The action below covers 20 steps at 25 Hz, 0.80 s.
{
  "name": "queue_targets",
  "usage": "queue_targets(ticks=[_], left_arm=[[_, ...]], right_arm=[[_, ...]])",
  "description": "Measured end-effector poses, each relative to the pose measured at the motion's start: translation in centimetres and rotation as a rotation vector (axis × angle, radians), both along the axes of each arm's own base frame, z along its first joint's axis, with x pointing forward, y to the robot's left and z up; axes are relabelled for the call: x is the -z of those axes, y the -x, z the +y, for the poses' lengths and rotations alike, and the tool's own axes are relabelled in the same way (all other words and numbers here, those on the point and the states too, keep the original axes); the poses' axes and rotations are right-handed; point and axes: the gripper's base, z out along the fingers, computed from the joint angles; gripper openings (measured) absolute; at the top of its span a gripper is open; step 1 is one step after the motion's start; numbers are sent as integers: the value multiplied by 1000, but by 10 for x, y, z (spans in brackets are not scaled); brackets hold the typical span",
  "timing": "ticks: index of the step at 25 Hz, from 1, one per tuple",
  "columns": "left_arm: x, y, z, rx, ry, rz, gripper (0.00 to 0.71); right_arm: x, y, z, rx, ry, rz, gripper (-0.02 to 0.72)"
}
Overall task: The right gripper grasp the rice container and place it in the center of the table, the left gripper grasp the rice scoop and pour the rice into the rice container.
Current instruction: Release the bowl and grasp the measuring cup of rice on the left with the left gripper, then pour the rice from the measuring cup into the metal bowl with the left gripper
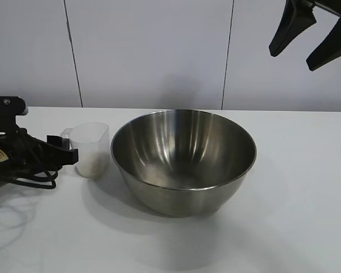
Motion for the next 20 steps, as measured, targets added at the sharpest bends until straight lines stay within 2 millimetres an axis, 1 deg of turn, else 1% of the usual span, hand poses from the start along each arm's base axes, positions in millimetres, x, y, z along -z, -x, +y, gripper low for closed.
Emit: queue_targets(ticks=[1, 2, 3, 4, 5, 6, 7, 9, 12, 17, 20], left_arm=[[0, 0, 0, 1, 0, 0, 406], [0, 0, 0, 2, 0, 0, 329], [0, 0, 0, 3, -1, 0, 223], [0, 0, 0, 5, -6, -1, 150], [0, 0, 0, 6, -10, -2, 94], [0, 0, 0, 6, -11, -2, 59], [0, 0, 0, 6, -11, -2, 38], [0, 0, 0, 7, -11, -2, 19], [-3, -1, -1, 7, -8, -8, 13], [-30, -4, -1, 19, 2, -74, 12], [-48, -3, -3, 53, -26, -62, 12]], right_arm=[[0, 0, 0, 0, 0, -1, 442], [0, 0, 0, 1, 0, -3, 442], [0, 0, 0, 1, 0, -2, 442], [0, 0, 0, 1, 0, -3, 442], [0, 0, 0, 1, 0, -4, 442], [0, 0, 0, 2, 0, -5, 442], [0, 0, 0, 2, 0, -5, 442], [0, 0, 0, 2, 0, -5, 442], [0, -1, 0, 3, 0, -7, 442], [-1, -1, 0, 4, 0, -12, 442], [-1, -2, 0, 7, 0, -20, 442]])
